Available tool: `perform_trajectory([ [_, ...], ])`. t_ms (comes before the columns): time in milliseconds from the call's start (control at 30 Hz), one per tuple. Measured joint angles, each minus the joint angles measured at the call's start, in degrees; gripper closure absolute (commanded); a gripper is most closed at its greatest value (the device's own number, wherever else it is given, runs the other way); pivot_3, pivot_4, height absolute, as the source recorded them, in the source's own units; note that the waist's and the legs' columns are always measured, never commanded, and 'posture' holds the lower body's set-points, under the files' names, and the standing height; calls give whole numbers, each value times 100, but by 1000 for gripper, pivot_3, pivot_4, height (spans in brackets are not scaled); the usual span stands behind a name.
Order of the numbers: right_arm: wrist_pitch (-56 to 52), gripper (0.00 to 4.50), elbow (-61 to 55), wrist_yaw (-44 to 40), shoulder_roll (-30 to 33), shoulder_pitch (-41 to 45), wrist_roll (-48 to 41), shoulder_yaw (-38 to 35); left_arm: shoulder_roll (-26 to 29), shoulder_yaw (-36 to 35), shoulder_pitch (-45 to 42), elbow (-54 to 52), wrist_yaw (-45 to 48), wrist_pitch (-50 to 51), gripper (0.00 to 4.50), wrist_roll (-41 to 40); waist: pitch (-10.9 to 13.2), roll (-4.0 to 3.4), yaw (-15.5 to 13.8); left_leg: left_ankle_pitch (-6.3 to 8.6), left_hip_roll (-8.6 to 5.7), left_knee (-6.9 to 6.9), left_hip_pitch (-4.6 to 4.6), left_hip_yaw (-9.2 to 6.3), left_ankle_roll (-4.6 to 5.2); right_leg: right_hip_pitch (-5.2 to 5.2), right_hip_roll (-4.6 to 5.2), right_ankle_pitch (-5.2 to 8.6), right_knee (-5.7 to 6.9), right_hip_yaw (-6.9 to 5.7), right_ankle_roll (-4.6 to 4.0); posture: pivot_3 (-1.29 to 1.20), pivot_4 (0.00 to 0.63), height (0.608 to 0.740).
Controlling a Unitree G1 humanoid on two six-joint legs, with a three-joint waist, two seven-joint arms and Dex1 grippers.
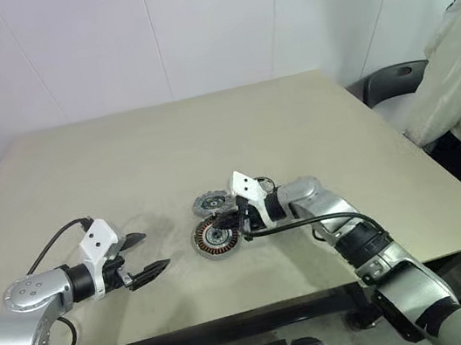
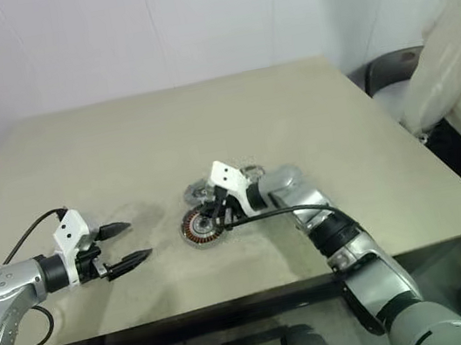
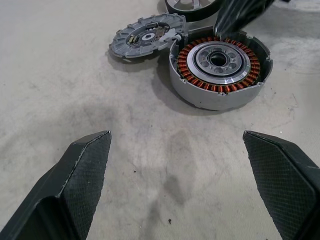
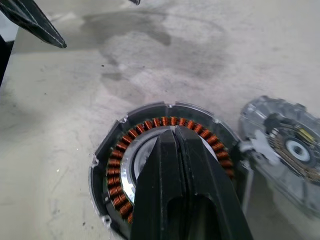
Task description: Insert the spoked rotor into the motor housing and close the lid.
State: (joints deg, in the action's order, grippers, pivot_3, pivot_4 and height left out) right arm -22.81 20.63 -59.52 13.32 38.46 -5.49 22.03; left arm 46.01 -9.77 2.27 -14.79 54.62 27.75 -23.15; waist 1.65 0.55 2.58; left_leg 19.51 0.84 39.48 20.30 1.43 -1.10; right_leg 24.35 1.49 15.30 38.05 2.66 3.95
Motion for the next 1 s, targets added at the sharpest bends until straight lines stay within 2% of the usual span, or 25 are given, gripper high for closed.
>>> perform_trajectory([
  [300, 240, 4473, 396, 155, -51, 67, 333, 139, -13, -2, 54, -15, -44, 7, 0, -2, 0, 1, 2, 0, 0, -1, -4, 0, 0, -2, -1, 0, 2, 0, 0, 0, 0, 740],
  [600, -49, 4473, 356, 176, -145, 211, -31, -316, -15, -1, 29, -14, -72, 7, 0, -2, 0, 0, 2, 0, 0, -1, 0, -1, 0, 0, 2, 0, 0, 0, 0, 0, 0, 740],
  [800, -363, 4473, -96, 86, 176, 212, -308, -646, -17, -1, 28, -15, -118, 2, 0, 0, 1, -1, -4, 0, 0, -1, 1, -1, 0, 1, 4, 0, -1, 0, 0, 0, 0, 740],
  [967, -635, 4473, -470, -8, 752, 110, -456, -863, -17, -2, 31, -12, -134, -23, 0, 2, 1, -1, -5, 0, 0, -2, 2, -1, 0, 1, 3, 0, -4, 0, 0, 0, 0, 740],
  [1000, -762, 4310, -536, -40, 843, 75, -532, -942, -18, -2, 30, -12, -135, -45, 0, 2, 1, -1, -5, 0, -1, -3, 2, -1, 0, 1, 3, 0, -4, 0, 0, 0, 0, 740],
])
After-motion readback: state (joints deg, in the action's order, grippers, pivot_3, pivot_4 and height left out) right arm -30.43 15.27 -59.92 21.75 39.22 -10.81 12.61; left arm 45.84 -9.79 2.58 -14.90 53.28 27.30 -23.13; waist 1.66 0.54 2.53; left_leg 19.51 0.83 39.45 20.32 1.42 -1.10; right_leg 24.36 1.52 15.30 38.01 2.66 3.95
